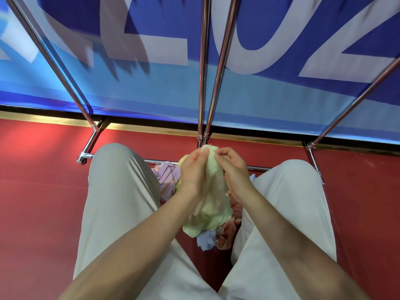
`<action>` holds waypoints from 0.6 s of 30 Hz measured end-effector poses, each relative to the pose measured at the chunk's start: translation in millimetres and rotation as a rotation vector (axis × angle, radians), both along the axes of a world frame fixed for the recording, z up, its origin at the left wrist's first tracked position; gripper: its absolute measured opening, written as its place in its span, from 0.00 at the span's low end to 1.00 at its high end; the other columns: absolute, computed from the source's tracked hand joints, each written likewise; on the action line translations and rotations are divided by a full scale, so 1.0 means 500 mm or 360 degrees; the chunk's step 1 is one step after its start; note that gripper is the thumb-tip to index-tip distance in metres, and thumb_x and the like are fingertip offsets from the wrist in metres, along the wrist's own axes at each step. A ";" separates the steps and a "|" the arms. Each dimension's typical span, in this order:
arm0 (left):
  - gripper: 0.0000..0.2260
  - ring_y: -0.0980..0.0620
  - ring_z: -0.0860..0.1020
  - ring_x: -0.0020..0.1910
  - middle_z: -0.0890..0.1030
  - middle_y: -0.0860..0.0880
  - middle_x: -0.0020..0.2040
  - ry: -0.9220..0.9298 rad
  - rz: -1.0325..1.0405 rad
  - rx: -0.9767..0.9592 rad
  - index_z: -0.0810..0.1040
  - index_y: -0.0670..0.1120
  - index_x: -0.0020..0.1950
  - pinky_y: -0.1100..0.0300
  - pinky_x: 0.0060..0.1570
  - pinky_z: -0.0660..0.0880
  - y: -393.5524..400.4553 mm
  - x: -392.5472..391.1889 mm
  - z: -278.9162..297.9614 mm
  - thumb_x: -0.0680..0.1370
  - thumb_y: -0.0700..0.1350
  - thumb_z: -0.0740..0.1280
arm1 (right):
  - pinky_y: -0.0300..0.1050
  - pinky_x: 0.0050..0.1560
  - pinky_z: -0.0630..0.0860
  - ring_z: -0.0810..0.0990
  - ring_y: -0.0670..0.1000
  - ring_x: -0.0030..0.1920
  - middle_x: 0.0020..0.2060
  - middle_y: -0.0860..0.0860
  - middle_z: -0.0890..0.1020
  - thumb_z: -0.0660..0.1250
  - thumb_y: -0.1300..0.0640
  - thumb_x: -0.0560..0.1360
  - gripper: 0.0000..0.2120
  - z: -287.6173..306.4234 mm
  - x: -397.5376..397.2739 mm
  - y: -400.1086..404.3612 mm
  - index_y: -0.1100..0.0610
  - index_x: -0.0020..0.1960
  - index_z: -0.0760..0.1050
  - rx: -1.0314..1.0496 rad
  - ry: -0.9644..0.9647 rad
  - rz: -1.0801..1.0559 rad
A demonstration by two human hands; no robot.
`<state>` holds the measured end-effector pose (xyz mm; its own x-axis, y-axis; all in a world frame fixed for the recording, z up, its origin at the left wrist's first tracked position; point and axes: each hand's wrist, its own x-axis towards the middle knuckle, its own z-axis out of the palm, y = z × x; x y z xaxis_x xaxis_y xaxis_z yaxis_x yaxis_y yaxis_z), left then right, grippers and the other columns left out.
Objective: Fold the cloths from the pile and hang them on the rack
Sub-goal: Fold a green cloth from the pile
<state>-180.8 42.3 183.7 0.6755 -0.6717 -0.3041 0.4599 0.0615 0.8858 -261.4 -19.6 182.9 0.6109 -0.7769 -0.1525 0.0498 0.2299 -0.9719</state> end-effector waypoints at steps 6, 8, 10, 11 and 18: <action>0.10 0.52 0.76 0.41 0.81 0.46 0.41 -0.0380 0.0185 0.0065 0.81 0.39 0.49 0.54 0.45 0.73 0.008 0.055 0.013 0.80 0.43 0.63 | 0.44 0.43 0.74 0.76 0.48 0.39 0.39 0.54 0.79 0.69 0.60 0.75 0.02 -0.020 -0.018 -0.016 0.56 0.45 0.76 -0.0606 0.0414 0.0136; 0.10 0.52 0.75 0.41 0.80 0.47 0.41 -0.0417 0.0240 0.0059 0.82 0.42 0.47 0.55 0.45 0.72 0.016 0.080 0.015 0.80 0.45 0.63 | 0.44 0.40 0.71 0.73 0.48 0.37 0.36 0.55 0.77 0.70 0.58 0.74 0.03 -0.035 -0.027 -0.020 0.56 0.45 0.76 -0.0690 0.0485 0.0204; 0.11 0.52 0.75 0.41 0.80 0.49 0.40 -0.0393 0.0304 0.0037 0.83 0.49 0.42 0.54 0.46 0.72 0.026 0.107 0.017 0.80 0.46 0.64 | 0.43 0.40 0.69 0.71 0.47 0.36 0.35 0.56 0.76 0.71 0.57 0.74 0.04 -0.049 -0.034 -0.023 0.56 0.45 0.77 -0.0737 0.0524 0.0251; 0.12 0.52 0.75 0.41 0.80 0.51 0.39 -0.0367 0.0342 0.0029 0.83 0.52 0.40 0.55 0.46 0.72 0.032 0.119 0.018 0.80 0.47 0.64 | 0.44 0.40 0.68 0.70 0.47 0.35 0.36 0.57 0.76 0.71 0.57 0.74 0.04 -0.057 -0.037 -0.023 0.55 0.46 0.77 -0.0759 0.0545 0.0263; 0.09 0.54 0.76 0.37 0.79 0.52 0.37 -0.0084 0.0695 -0.0003 0.81 0.48 0.42 0.57 0.43 0.72 0.076 0.193 0.019 0.80 0.44 0.63 | 0.39 0.38 0.67 0.71 0.44 0.35 0.33 0.48 0.76 0.72 0.55 0.73 0.06 -0.096 -0.062 -0.030 0.56 0.48 0.79 -0.0855 0.0750 0.0264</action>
<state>-84.4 80.4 193.4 0.9109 -0.3200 -0.2604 0.3443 0.2416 0.9072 -292.6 -34.7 135.0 0.6904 -0.7215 -0.0518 -0.3952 -0.3162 -0.8625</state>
